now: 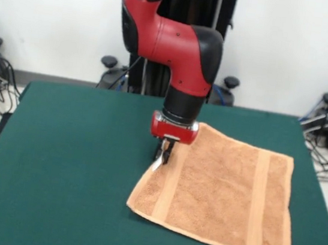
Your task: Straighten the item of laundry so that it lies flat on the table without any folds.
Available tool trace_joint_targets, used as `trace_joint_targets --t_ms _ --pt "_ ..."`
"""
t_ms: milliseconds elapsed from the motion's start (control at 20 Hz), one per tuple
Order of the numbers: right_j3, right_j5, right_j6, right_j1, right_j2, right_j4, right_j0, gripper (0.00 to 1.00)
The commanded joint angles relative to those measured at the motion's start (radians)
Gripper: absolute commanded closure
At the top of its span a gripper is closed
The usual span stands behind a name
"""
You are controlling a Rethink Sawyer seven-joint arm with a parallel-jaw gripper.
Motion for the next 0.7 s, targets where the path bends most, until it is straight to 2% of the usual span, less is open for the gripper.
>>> trace_joint_targets --t_ms 50,700 --pt "-0.118 -0.038 0.078 0.032 -0.023 -0.021 0.002 1.0" --pt "-0.167 -0.018 0.064 0.053 -0.091 0.01 0.032 1.0"
